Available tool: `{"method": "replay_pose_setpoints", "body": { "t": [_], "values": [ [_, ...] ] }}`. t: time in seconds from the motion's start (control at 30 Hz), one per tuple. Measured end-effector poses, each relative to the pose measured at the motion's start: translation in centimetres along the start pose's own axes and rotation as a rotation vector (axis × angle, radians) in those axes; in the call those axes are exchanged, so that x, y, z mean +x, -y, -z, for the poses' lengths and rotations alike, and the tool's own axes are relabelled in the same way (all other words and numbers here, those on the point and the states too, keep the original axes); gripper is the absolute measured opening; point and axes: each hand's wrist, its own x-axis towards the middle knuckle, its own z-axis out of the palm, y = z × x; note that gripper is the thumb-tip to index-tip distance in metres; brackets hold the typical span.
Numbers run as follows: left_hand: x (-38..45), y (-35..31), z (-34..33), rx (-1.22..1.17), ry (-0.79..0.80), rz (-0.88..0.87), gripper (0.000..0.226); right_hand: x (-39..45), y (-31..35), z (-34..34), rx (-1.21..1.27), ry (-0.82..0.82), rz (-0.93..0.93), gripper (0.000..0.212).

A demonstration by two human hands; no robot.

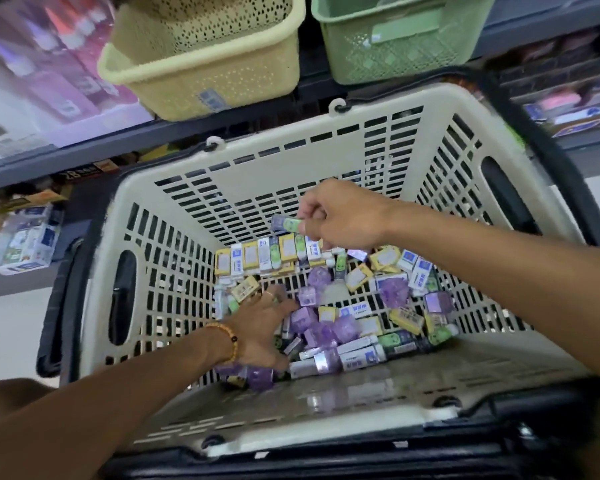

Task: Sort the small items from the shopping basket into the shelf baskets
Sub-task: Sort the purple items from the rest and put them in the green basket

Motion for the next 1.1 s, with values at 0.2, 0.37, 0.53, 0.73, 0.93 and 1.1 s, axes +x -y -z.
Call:
{"method": "replay_pose_setpoints", "body": {
  "t": [0.2,0.37,0.53,0.73,0.93,1.1],
  "values": [
    [0.3,-2.2,0.3,-0.027,0.082,-0.22,0.076,-0.3,-0.5,0.6,-0.015,-0.034,-0.011,0.023],
    [1.3,-2.2,1.0,0.231,0.113,-0.243,0.079,-0.5,-0.4,0.5,-0.041,-0.029,0.006,0.017],
    [1.5,-1.7,0.6,0.075,0.25,-0.157,0.07,-0.6,-0.4,0.1,-0.098,-0.029,0.037,0.02],
    [1.7,-2.4,0.5,-0.224,0.291,-0.102,0.066,-0.5,0.2,-0.1,-0.109,0.0,0.065,0.016],
    [1.6,-4.1,-0.4,-0.312,0.233,-0.193,0.065,-0.5,0.1,-0.2,-0.156,-0.004,0.062,0.017],
    [2.1,-4.6,0.2,-0.427,0.261,-0.162,0.054,-0.7,0.3,0.0,-0.154,-0.005,0.062,0.019]
  ]
}}
